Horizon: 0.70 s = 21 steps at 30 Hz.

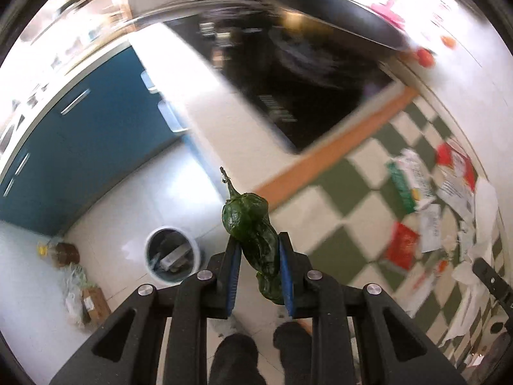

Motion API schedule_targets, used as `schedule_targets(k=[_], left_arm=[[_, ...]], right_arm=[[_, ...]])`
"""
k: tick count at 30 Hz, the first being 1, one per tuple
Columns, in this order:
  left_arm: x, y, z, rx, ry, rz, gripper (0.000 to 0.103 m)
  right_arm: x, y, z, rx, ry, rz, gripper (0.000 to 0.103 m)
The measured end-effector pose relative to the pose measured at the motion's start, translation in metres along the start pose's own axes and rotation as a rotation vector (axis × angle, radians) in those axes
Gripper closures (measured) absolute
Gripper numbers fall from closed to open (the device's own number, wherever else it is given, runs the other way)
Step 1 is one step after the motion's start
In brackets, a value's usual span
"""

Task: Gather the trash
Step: 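Carry pepper and tissue to the bin and open both tools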

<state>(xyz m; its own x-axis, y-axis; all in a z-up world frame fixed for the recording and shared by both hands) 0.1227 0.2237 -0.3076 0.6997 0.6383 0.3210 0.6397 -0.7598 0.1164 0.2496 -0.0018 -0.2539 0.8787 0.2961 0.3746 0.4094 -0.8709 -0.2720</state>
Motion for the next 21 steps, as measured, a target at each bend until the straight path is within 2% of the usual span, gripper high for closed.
schedule_targets(k=[3,6,10,14,17,21], left_arm=[[-0.009,-0.072,0.002,0.044,-0.017,-0.091,0.084],[-0.031,-0.144,0.021,0.084,-0.055,-0.2,0.084],[-0.076,-0.235,0.074,0.112,-0.134,-0.337,0.084],[-0.136,-0.312,0.176,0.096,-0.243,-0.463,0.084],[-0.175,-0.351,0.263,0.068,-0.32,-0.525,0.084],[-0.214,-0.393,0.365,0.047,-0.398,-0.56,0.084]], right_arm=[[-0.023,-0.091,0.032,0.088,-0.068,-0.112,0.097],[-0.066,-0.178,0.084,0.139,-0.155,-0.217,0.097],[-0.129,-0.249,0.179,0.149,-0.282,-0.263,0.097],[-0.2,-0.286,0.299,0.12,-0.396,-0.256,0.097],[-0.258,-0.295,0.393,0.097,-0.487,-0.228,0.097],[-0.326,-0.297,0.511,0.06,-0.565,-0.224,0.097]])
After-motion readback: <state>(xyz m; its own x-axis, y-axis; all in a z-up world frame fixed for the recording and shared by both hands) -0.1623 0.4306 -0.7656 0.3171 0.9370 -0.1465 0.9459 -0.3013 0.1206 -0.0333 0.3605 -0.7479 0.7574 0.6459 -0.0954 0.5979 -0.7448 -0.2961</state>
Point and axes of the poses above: each gripper's, at about its wrist camera, not at the fingertips, and z roughly the way its jaws point, y to its right, x to its top, the point moved 10 cm from there along z, roughly the way its jaws point, and after that the axes turned 4 degrees about -x, right-handed, at the moved point
